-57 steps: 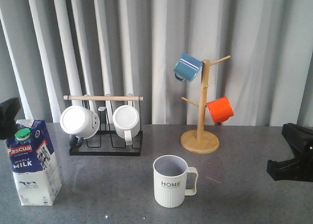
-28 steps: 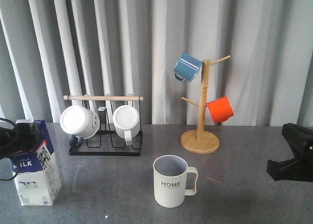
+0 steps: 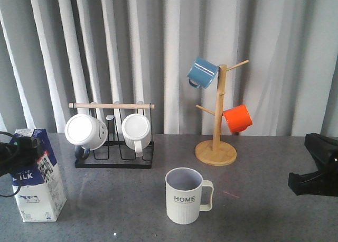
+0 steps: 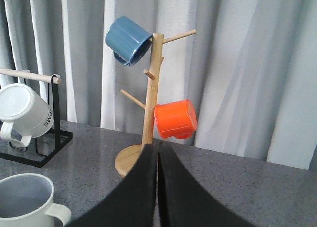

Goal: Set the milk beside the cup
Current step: 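Reach the left gripper to the milk carton top and grasp it, then lift the milk carton with the left gripper and carry it beside the mug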

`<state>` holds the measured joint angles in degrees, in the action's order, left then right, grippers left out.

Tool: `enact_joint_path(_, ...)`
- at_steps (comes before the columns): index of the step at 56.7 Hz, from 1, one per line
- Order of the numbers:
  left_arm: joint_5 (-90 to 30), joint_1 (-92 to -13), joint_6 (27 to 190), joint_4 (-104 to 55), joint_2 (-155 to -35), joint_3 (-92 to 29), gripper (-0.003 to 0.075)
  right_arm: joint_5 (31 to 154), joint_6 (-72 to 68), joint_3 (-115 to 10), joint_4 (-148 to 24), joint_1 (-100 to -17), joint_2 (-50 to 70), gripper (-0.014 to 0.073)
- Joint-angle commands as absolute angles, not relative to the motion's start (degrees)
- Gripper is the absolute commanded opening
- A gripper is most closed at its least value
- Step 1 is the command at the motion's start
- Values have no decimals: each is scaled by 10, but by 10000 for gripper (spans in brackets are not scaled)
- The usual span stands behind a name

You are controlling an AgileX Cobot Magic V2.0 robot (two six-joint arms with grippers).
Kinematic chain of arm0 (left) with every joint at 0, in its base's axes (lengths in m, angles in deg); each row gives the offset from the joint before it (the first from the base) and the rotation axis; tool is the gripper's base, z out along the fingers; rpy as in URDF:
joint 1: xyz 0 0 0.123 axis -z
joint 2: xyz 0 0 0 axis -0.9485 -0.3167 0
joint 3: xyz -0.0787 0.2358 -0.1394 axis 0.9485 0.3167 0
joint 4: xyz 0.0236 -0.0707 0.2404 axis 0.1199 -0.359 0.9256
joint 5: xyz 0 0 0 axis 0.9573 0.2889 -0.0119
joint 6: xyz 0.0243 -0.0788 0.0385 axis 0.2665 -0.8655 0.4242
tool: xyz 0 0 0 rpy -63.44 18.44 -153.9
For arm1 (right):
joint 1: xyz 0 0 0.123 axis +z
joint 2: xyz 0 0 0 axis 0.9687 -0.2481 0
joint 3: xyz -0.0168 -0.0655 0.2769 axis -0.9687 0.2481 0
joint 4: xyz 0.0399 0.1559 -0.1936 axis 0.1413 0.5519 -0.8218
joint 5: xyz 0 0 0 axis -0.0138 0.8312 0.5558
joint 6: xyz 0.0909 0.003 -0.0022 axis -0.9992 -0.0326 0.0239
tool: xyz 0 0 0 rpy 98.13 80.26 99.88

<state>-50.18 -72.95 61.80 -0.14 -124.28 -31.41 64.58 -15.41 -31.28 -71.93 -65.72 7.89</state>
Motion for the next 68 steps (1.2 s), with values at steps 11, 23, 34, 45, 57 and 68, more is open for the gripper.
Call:
enact_joint_path(11, -517, -720, 617, -6, -1235, -334, 557, 604, -148, -329, -723, -659, 90, -8)
enact_joint_path(23, -509, -720, 617, -6, -1237, -334, 430, 604, -148, -329, -723, -659, 90, -8)
enact_joint_path(34, -515, -720, 617, -6, -1237, -334, 291, 604, -148, -329, -723, -659, 90, -8)
enact_joint_path(45, -518, -720, 617, -6, -1237, -334, 207, 604, -148, -329, -723, -659, 90, -8)
enact_joint_path(57, -517, -720, 617, -6, -1237, -334, 195, 604, -148, -329, -723, -659, 90, -8)
enact_joint_path(68, -517, -720, 617, -6, -1237, -334, 195, 604, -148, -329, -723, -659, 90, -8)
